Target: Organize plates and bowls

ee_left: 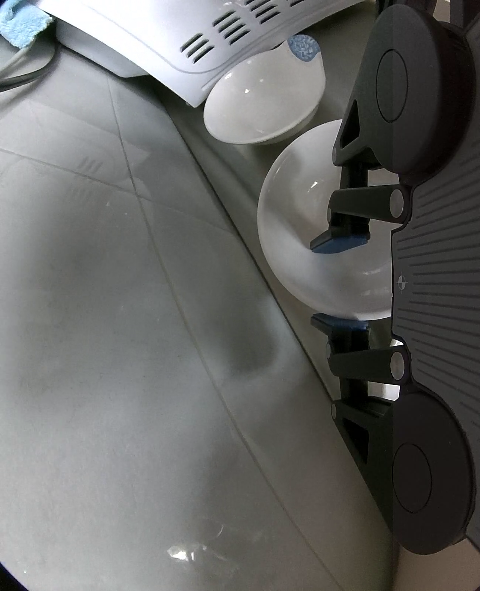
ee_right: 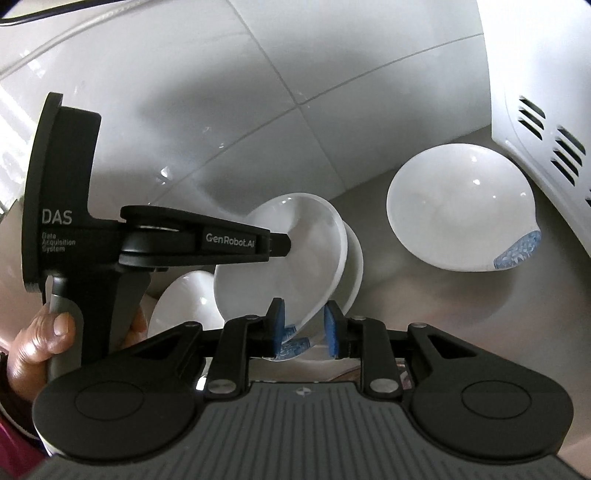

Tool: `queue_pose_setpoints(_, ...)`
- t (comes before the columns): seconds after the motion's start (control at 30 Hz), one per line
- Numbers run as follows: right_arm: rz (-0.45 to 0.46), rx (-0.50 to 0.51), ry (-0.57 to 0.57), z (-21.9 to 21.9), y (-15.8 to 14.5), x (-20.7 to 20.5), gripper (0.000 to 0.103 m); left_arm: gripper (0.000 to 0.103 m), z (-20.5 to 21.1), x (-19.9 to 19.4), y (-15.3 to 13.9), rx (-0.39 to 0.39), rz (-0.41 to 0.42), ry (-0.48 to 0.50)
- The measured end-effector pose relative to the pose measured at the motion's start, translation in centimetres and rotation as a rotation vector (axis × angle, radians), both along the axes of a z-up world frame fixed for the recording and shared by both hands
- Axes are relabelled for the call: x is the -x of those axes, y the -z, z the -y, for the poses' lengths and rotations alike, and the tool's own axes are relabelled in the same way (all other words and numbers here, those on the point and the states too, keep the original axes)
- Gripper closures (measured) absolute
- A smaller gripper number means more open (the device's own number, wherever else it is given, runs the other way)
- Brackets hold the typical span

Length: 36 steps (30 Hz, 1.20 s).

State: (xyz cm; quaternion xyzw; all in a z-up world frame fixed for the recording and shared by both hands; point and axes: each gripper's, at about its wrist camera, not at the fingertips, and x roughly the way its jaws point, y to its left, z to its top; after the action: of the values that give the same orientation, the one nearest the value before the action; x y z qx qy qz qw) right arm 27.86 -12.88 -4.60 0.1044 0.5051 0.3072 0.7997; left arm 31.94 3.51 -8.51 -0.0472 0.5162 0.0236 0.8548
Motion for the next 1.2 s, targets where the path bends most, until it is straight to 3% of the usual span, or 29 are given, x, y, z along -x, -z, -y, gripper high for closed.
queue_pose_setpoints(0.47,0.057,0.014,-0.043,-1.0,-1.0,1.6,0.06,0.003,0.2,0.0,0.0,-0.003,-0.006,-0.007)
queue_pose_setpoints(0.8,0.124,0.009,-0.062,-0.1,-2.1,2.9,0.052,0.0,0.4,1.6,-2.1,-0.008,0.034,-0.02)
queue_pose_setpoints(1.03,0.152,0.009,-0.094,1.2,-2.2,4.3,0.052,0.0,-0.3,5.6,-4.1,0.021,0.065,-0.115)
queue_pose_setpoints(1.2,0.155,-0.006,-0.143,2.4,-2.6,4.6,0.042,0.0,-0.4,10.0,-5.7,0.031,0.08,-0.2)
